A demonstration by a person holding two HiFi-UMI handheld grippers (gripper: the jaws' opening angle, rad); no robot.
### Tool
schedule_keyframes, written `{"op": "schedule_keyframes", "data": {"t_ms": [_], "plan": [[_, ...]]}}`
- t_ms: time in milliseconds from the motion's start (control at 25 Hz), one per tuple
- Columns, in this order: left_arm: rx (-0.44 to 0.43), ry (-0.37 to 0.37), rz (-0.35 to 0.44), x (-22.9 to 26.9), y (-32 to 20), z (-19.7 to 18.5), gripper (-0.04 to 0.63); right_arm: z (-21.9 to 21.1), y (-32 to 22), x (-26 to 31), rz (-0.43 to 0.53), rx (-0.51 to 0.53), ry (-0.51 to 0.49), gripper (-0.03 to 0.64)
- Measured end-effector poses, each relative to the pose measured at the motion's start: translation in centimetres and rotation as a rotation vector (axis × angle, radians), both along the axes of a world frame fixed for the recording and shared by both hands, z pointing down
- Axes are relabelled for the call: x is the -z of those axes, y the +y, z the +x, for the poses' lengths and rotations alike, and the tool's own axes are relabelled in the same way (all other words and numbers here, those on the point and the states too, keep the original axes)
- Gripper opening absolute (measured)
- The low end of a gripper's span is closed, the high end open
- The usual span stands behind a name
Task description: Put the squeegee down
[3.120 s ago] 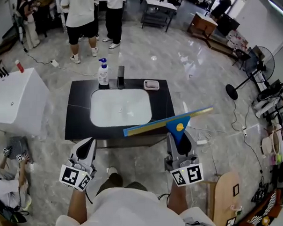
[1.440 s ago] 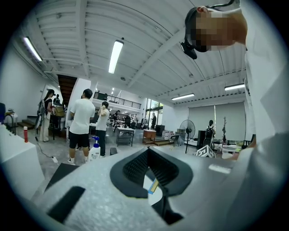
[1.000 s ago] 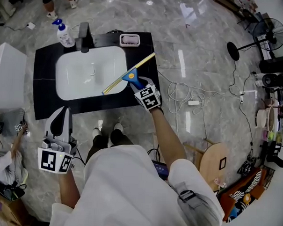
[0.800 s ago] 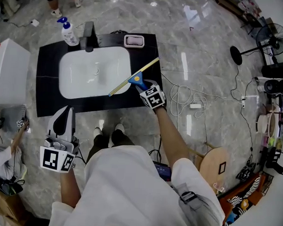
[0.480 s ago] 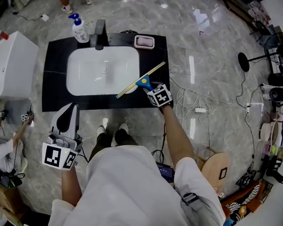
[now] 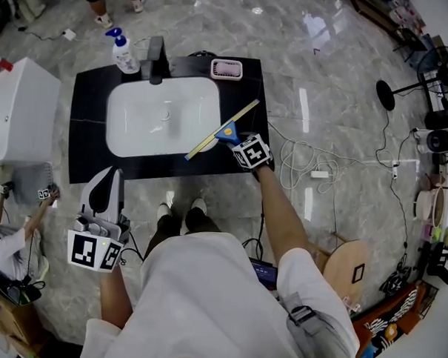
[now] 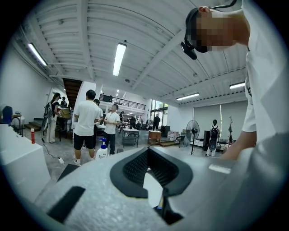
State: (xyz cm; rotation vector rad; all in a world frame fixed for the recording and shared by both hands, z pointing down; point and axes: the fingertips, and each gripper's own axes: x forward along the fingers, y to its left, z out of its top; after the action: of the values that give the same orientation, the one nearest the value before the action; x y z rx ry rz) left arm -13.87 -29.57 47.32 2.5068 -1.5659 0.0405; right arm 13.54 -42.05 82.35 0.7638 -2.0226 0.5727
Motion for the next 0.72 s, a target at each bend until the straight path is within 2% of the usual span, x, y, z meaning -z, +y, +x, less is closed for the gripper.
{"op": "schedule_keyframes", "data": {"t_ms": [160, 320, 440, 600, 720], "plan": [[0.004, -0.004, 0.001, 0.1, 0.2, -0.2, 0.000, -0.6, 0.6, 0.3, -0.011, -0.001, -0.059, 0.250], [0.002, -0.010, 0.003, 0.0, 0.3, -0.3, 0.000, -1.1, 0.7, 0.2, 0.007, 0.002, -0.052, 0.305], [-0.005, -0.011, 0.003, 0.0, 0.4, -0.2, 0.000, -0.8, 0.6, 0.7, 0.052, -0.024, -0.054, 0.321], [-0.010, -0.012, 0.004, 0.2, 0.7, -0.3, 0.000, -0.2, 0.0, 2.4, 0.130, -0.112, -0.102, 0.377], [-0.013, -0.014, 0.008, 0.3, 0.6, -0.5, 0.000, 0.3, -0.2, 3.4, 0.174, -0.147, -0.116, 0.385]]}}
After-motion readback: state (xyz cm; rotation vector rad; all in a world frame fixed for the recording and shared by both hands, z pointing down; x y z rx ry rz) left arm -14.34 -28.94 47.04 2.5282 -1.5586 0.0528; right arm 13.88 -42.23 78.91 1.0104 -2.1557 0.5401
